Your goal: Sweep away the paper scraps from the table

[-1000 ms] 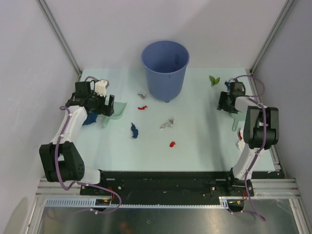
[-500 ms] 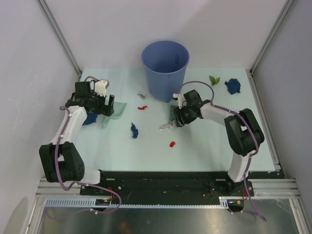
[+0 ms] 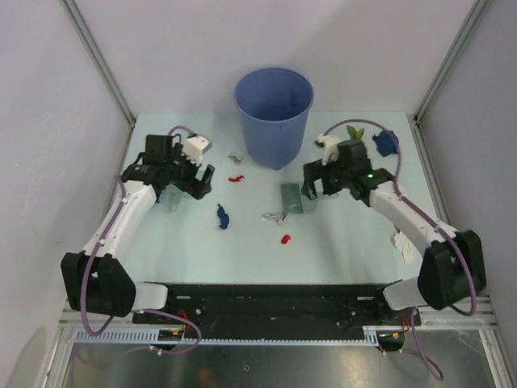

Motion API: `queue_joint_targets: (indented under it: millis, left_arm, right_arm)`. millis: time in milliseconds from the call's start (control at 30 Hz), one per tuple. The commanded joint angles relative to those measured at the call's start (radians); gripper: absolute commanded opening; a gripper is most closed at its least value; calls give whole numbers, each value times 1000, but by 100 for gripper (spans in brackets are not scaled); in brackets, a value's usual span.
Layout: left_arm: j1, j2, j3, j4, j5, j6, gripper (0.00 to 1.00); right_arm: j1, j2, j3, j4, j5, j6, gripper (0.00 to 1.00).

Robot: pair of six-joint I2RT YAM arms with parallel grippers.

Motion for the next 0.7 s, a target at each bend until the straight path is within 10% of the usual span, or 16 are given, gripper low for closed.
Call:
queue_joint_targets:
  millis: [0,367,667]
  left_arm:
    - [-155,-3,84,-43,51,127,96]
    - [-638,165,239,-96,69,352,98]
    - [-721,578,561,-96,250,477,98]
  right_arm:
    - [-125,-114,-88,74,105,145,100]
    - [-481,-441,-405,263,100,363,100]
    - [-522,-460,-456,270,59,323,100]
